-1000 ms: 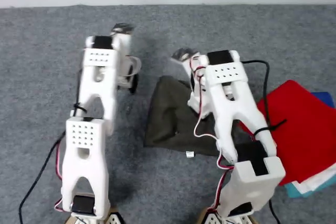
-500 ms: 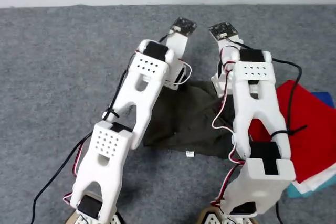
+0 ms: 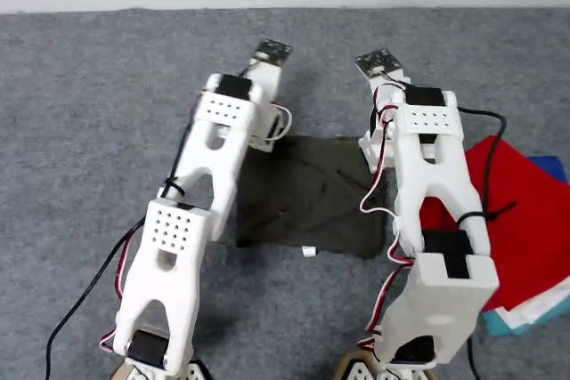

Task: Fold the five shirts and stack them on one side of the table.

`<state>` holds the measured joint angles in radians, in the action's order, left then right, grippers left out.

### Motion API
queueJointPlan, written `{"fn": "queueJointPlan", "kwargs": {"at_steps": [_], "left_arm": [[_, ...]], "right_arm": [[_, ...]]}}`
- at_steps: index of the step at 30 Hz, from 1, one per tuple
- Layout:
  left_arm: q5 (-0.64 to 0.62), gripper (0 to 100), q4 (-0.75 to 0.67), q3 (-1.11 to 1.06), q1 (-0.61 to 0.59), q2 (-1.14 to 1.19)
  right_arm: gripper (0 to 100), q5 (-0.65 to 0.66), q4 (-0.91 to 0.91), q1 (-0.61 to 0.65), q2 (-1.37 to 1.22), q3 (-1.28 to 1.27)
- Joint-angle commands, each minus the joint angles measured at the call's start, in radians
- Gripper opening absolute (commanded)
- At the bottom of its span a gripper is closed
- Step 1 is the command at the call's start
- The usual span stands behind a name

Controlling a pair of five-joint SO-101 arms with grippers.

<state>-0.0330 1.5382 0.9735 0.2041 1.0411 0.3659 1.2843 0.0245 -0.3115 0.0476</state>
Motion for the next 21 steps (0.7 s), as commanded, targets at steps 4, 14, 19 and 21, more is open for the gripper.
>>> {"fn": "queueJointPlan", "kwargs": {"at_steps": [4,14,19,21], "left_arm": [[-0.006,18,0.086,0.185,-0.037,-0.005],[-0.008,18,0.143,0.24,-0.017,-0.005],[-0.008,18,0.129,0.214,0.028,0.032],[-0.008,18,0.109,0.217,0.029,0.078]], "right_arm": [[24.1,0.011,-0.082,-0.005,-0.038,0.032],[24.0,0.002,0.018,0.097,-0.013,0.077],[24.0,0.002,0.09,0.154,0.054,0.075],[24.0,0.003,0.111,0.179,0.071,0.072]]}}
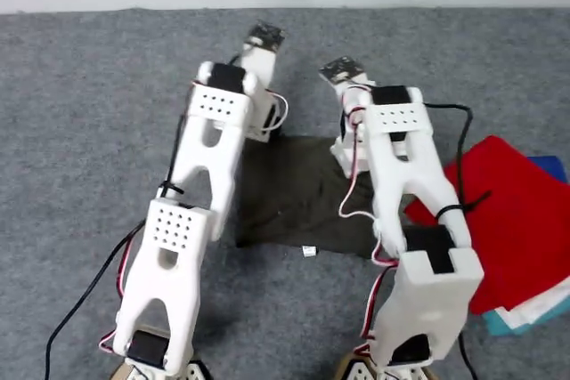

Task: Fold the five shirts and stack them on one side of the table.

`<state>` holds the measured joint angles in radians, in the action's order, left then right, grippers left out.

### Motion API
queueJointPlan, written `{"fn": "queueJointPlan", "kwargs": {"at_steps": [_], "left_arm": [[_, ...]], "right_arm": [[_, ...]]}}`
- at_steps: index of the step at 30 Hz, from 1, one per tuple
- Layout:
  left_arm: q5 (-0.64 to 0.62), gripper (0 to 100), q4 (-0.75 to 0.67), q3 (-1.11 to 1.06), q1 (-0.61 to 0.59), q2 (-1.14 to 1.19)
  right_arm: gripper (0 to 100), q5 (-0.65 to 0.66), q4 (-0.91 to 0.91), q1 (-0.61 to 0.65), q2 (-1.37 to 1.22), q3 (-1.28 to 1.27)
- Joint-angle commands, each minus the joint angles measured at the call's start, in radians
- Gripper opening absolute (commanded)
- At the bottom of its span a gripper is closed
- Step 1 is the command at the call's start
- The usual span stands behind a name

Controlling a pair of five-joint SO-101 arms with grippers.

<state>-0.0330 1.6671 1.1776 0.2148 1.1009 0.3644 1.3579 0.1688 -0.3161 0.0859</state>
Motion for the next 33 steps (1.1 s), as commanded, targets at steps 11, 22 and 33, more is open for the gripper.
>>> {"fn": "queueJointPlan", "kwargs": {"at_steps": [11,22,33], "left_arm": [[-0.008,18,-0.028,0.07,0.014,0.11],[-0.008,18,-0.014,0.07,0.014,0.11],[-0.008,18,-0.014,0.07,0.014,0.11]], "right_arm": [[24.0,0.009,-0.031,0.067,0.015,-0.08],[24.0,0.069,-0.019,0.09,0.298,-0.428],[24.0,0.25,0.093,-0.053,0.774,-0.713]]}}
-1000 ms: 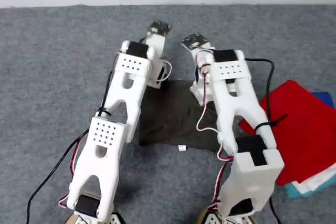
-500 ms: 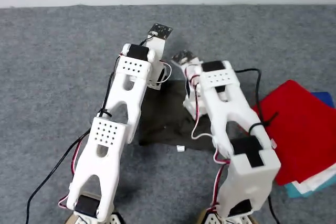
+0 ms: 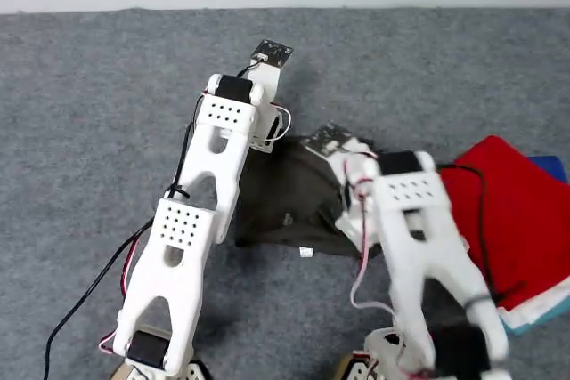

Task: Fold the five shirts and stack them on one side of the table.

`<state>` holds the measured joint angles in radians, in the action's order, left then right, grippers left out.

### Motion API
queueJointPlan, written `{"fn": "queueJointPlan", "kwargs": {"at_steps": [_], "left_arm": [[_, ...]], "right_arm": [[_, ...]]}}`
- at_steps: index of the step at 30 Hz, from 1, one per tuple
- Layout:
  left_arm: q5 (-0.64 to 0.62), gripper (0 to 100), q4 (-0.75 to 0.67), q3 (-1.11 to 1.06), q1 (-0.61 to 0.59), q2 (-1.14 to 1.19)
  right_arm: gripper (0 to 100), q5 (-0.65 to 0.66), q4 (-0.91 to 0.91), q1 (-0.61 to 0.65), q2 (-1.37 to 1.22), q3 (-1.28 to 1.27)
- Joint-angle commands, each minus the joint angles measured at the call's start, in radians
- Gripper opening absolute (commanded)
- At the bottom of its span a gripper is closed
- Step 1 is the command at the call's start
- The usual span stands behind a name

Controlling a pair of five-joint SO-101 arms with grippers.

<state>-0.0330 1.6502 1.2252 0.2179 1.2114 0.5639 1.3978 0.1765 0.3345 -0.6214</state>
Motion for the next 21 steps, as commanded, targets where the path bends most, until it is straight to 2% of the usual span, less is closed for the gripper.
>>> {"fn": "queueJointPlan", "kwargs": {"at_steps": [1,4,9,14,21], "left_arm": [[-0.008,18,0.003,0.022,0.011,0.0],[-0.008,18,0.003,0.022,0.011,0.0],[-0.008,18,0.003,0.022,0.011,0.0],[-0.008,18,0.003,0.022,0.011,0.002],[-0.008,18,0.005,0.027,0.011,0.017]], "right_arm": [[24.0,0.057,0.061,-0.085,0.157,-0.002],[24.0,0.029,0.027,-0.105,0.232,0.0],[24.0,-0.175,-0.136,0.022,0.194,-0.002],[24.0,-0.239,-0.282,0.147,-0.027,0.097],[24.0,-0.239,-0.338,0.153,-0.394,0.361]]}}
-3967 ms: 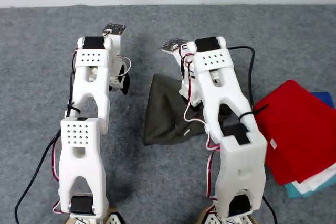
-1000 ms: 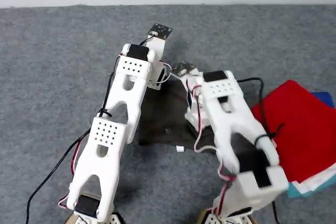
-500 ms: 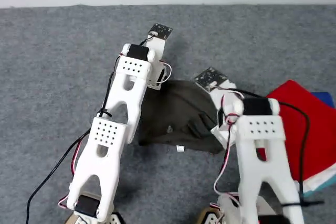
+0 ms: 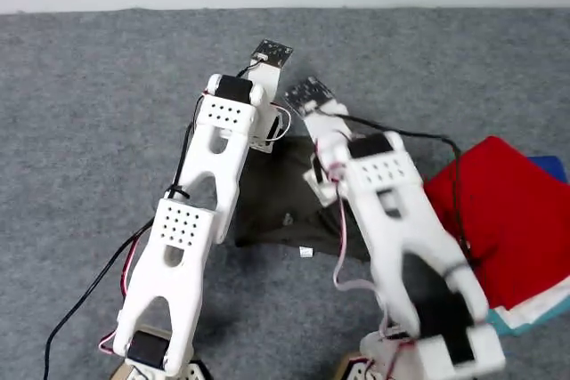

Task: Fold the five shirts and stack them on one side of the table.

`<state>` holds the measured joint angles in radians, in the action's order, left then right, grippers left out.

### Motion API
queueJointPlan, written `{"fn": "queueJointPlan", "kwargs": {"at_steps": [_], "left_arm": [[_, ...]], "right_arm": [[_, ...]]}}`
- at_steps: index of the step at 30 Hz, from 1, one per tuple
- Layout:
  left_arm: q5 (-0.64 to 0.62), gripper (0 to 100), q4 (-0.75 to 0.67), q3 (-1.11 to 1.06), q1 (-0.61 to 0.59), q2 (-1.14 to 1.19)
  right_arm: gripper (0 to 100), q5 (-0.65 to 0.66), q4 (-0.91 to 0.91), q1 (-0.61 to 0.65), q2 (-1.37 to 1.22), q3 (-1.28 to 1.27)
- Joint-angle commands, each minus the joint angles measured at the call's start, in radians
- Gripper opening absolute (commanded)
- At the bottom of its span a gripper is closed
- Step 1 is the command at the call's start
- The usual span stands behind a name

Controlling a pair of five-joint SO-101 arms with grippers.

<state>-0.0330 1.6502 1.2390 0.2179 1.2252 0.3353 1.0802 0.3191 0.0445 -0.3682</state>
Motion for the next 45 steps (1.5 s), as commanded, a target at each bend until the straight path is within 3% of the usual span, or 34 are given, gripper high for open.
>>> {"fn": "queueJointPlan", "kwargs": {"at_steps": [1,12,22,26,33,38,45], "left_arm": [[-0.008,18,0.005,0.013,0.011,0.003],[-0.008,18,0.005,0.013,0.011,0.003],[-0.008,18,0.005,0.013,0.011,0.003],[-0.008,18,0.005,0.013,0.011,0.003],[-0.008,18,0.005,0.013,0.011,0.003],[-0.008,18,0.005,0.013,0.011,0.003],[-0.008,18,0.009,0.016,0.011,0.003]], "right_arm": [[24.0,-0.011,-0.022,0.01,-0.139,0.13],[24.0,0.034,-0.015,0.01,-0.196,0.008],[24.0,0.091,-0.013,-0.007,0.176,-0.328],[24.0,0.155,-0.016,-0.088,0.348,-0.476],[24.0,0.241,-0.001,-0.271,0.545,-0.505],[24.0,0.13,-0.124,-0.305,0.519,-0.502],[24.0,0.017,-0.303,-0.222,0.302,-0.41]]}}
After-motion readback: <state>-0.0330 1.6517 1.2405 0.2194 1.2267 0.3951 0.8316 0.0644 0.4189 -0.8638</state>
